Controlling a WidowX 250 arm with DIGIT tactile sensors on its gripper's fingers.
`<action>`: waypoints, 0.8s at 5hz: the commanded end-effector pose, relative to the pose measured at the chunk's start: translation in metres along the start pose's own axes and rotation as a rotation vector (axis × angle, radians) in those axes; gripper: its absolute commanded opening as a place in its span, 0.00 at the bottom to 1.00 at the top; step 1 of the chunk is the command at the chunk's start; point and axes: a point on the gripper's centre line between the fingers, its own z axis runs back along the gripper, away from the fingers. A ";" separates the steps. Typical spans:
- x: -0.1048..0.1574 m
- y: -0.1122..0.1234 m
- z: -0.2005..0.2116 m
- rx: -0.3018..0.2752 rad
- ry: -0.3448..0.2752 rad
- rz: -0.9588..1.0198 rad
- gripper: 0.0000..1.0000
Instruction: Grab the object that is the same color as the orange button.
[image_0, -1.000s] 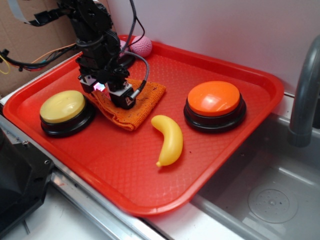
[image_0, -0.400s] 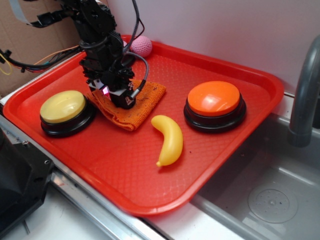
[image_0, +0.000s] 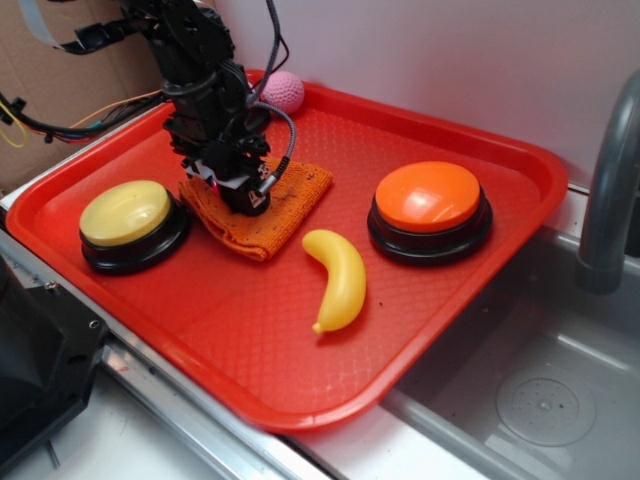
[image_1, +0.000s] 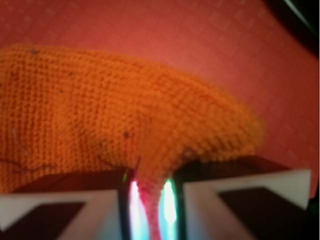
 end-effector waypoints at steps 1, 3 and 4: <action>0.022 0.012 0.052 0.041 -0.022 -0.031 0.00; 0.027 -0.009 0.150 -0.047 -0.171 -0.049 0.00; 0.022 -0.012 0.177 -0.053 -0.212 -0.021 0.00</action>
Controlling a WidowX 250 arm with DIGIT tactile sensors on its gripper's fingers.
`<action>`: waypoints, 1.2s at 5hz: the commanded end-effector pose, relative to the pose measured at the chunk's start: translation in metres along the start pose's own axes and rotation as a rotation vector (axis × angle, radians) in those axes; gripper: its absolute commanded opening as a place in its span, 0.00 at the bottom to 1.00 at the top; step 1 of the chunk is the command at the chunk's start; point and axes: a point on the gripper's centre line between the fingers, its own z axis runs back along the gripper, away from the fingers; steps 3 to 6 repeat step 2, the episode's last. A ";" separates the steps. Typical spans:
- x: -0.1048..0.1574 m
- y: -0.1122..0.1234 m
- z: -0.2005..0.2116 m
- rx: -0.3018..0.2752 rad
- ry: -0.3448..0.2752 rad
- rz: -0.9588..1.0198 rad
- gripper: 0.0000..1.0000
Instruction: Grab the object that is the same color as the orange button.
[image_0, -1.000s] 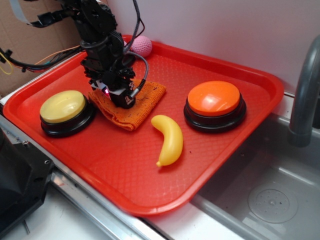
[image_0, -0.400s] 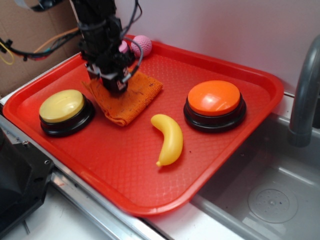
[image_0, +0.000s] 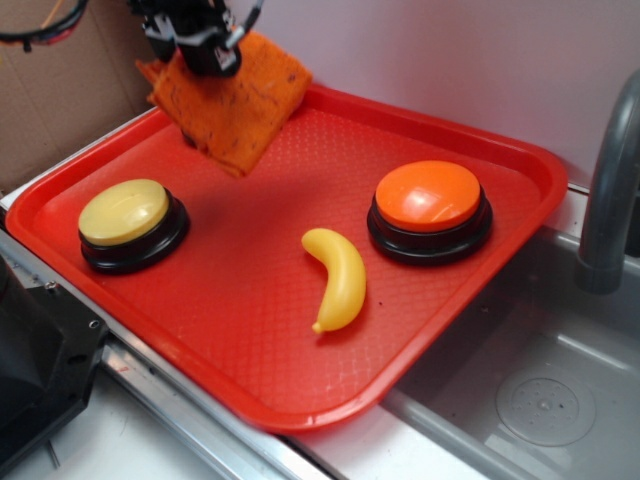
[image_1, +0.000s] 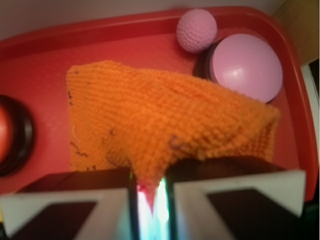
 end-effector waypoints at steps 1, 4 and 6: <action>0.003 -0.004 0.054 0.020 -0.118 0.014 0.00; 0.004 -0.001 0.052 0.048 -0.093 0.019 0.00; 0.004 -0.001 0.052 0.048 -0.093 0.019 0.00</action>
